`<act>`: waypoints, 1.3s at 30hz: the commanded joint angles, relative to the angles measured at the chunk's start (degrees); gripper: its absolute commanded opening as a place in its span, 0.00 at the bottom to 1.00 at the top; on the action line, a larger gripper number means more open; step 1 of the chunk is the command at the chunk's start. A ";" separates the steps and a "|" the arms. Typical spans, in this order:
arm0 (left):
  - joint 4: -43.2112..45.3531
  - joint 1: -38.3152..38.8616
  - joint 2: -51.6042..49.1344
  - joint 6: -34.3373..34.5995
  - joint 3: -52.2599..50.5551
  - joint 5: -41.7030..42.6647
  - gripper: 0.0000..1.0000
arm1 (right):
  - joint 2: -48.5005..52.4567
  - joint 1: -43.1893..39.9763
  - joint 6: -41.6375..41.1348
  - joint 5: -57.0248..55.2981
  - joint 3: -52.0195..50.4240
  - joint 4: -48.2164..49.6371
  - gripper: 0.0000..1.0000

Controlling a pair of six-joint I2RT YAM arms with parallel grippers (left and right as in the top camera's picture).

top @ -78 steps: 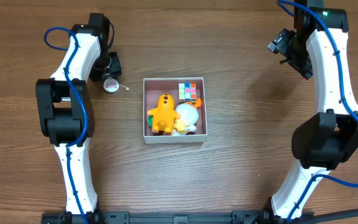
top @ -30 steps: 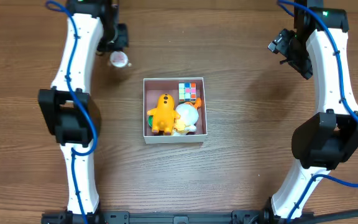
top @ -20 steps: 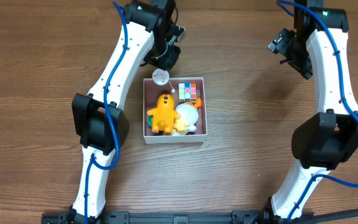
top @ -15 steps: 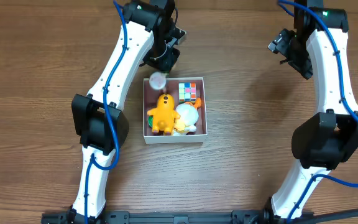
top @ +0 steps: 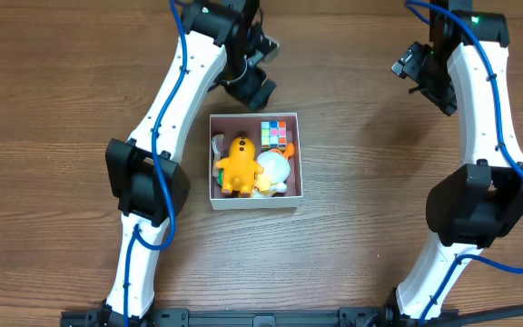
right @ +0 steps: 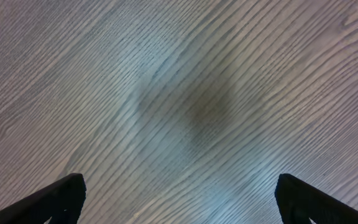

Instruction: Pack container

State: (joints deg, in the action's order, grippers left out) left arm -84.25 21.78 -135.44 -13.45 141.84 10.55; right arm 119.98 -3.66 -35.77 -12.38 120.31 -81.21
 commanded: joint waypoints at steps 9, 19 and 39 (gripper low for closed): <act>-12.57 -0.13 0.59 12.94 35.82 -15.93 1.00 | -1.07 -0.07 -0.22 -0.46 0.02 0.15 1.00; -12.55 0.04 10.86 18.16 38.16 -15.45 1.00 | -1.07 -0.07 -0.22 -0.46 0.02 0.15 1.00; -12.55 1.05 30.97 18.10 1.86 -17.29 1.00 | -1.07 -0.07 -0.22 -0.46 0.02 0.15 1.00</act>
State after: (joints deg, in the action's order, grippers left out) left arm -96.77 22.55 -109.82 3.05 149.56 -6.90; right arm 119.98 -3.66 -35.79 -12.38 120.31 -81.19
